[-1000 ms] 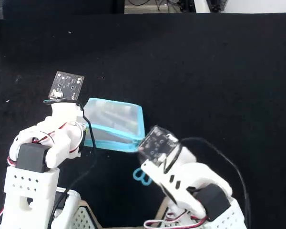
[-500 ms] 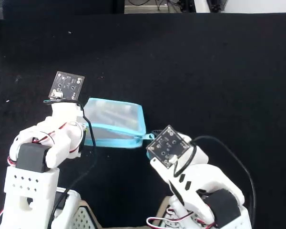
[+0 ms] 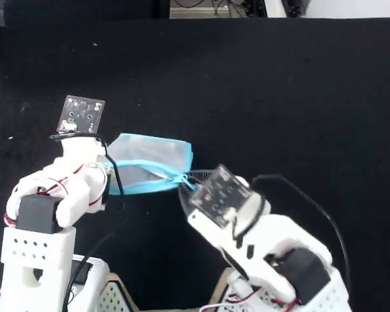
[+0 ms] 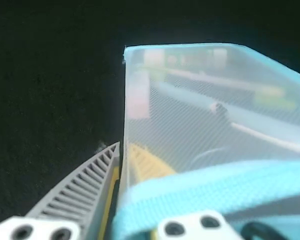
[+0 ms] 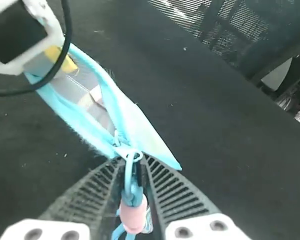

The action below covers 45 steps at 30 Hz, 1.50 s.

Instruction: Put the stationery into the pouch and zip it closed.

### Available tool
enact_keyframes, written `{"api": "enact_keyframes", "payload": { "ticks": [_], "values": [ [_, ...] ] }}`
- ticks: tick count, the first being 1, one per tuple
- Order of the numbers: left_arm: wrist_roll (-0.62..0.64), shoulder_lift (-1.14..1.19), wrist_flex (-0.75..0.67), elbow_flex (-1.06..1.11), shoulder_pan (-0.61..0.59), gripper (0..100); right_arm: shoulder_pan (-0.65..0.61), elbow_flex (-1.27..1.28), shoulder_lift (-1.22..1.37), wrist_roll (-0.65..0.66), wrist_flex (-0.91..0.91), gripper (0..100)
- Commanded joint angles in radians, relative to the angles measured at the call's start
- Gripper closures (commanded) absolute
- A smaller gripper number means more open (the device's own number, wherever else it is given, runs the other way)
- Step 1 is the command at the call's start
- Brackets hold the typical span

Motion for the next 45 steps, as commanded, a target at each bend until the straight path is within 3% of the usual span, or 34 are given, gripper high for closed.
{"api": "enact_keyframes", "payload": {
  "ticks": [1, 9, 17, 25, 38, 45],
  "values": [
    [-0.008, 0.003, -0.02, -0.013, 0.007, 97, -0.06, -0.159, 0.13, -0.011, -0.034, 98.8],
    [-0.006, 0.003, -0.02, -0.013, 0.007, 97, -0.109, -0.346, 0.354, -0.011, -0.028, 98.8],
    [-0.005, 0.003, -0.02, -0.013, 0.007, 97, -0.112, -0.407, 0.383, -0.009, -0.011, 98.8],
    [-0.003, 0.003, -0.021, -0.015, 0.008, 97, -0.256, -0.41, 0.46, -0.011, -0.008, 98.8],
    [-0.006, -0.077, -0.02, -0.107, -0.002, 96, -0.137, -0.486, 0.461, -0.005, 0.051, 98.8],
    [-0.008, -0.307, -0.021, -0.12, -0.03, 75, -0.135, -0.487, 0.467, -0.005, 0.054, 98.8]
  ]
}}
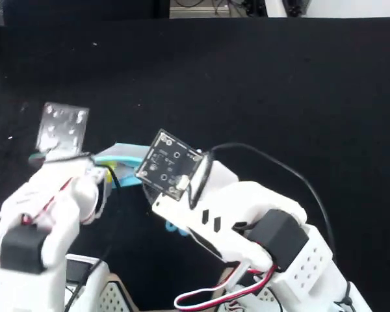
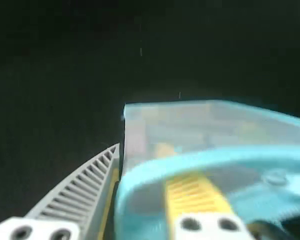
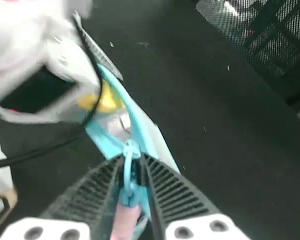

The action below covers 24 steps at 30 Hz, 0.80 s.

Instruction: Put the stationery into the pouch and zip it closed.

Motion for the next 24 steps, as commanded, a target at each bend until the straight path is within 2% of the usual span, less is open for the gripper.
{"api": "enact_keyframes", "payload": {
  "ticks": [1, 7, 10, 21, 24],
  "values": [
    [-0.011, -0.16, -0.02, -0.061, -0.047, 74, 0.014, -0.065, 0.008, -0.003, -0.002, 98.8],
    [-0.006, -0.37, -0.144, -0.059, -0.205, 78, 0.015, -0.071, 0.005, -0.005, -0.006, 98.8],
    [-0.006, -0.462, -0.155, -0.059, -0.236, 78, 0.023, -0.105, 0.01, -0.008, -0.008, 98.8],
    [-0.012, -0.532, -0.114, 0.091, -0.133, 78, 0.078, -0.223, 0.137, -0.011, -0.034, 98.8],
    [-0.014, -0.532, -0.046, 0.059, -0.084, 78, 0.114, -0.285, 0.193, -0.072, -0.031, 98.8]
  ]
}}
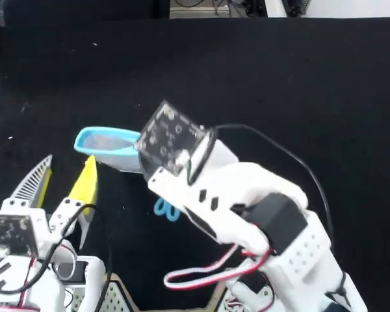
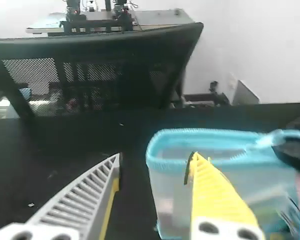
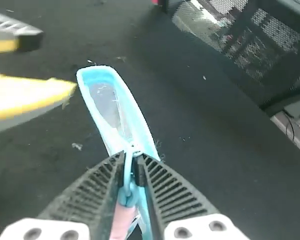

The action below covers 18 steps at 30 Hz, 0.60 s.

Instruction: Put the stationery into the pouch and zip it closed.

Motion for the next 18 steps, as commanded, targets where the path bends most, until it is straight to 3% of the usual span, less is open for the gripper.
{"api": "enact_keyframes", "payload": {
  "ticks": [1, 6, 12, 18],
  "values": [
    [-0.008, 0.0, 0.078, -0.038, 0.09, 78, 0.043, -0.114, 0.053, -0.077, -0.014, 98.8],
    [-0.008, 0.008, 0.072, 0.019, 0.214, 78, 0.005, -0.246, 0.101, -0.138, 0.13, 98.8],
    [-0.002, 0.008, -0.161, 0.257, 0.202, 78, -0.072, -0.326, 0.125, -0.129, 0.305, 98.8],
    [0.002, 0.006, -0.339, 0.367, 0.061, 78, -0.078, -0.321, 0.15, 0.12, 0.391, 98.8]
  ]
}}
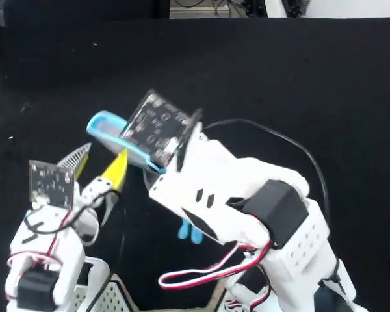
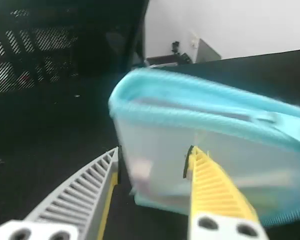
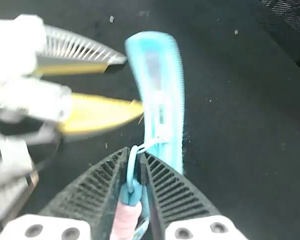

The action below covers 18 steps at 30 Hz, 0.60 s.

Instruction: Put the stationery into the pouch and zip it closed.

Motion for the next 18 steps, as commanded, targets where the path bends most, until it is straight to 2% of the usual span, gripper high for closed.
{"api": "enact_keyframes", "payload": {
  "ticks": [1, 6, 8, 12, 15, 18],
  "values": [
    [0.002, 0.006, -0.097, 0.025, -0.104, 78, -0.02, -0.054, 0.012, 0.167, 0.038, 98.8],
    [0.002, 0.008, -0.138, 0.025, -0.117, 78, -0.018, -0.062, 0.027, 0.362, -0.003, 98.8],
    [0.028, 0.008, -0.147, 0.025, -0.117, 78, 0.009, -0.053, 0.035, 0.397, -0.044, 98.8],
    [0.086, 0.0, -0.092, 0.007, -0.116, 78, 0.077, -0.051, 0.064, 0.328, -0.147, 98.8],
    [0.086, 0.0, -0.008, -0.067, -0.09, 78, 0.077, -0.051, 0.084, 0.222, -0.222, 98.8],
    [0.084, 0.0, 0.078, -0.157, -0.047, 78, 0.054, -0.051, 0.099, 0.184, -0.276, 98.8]
  ]
}}
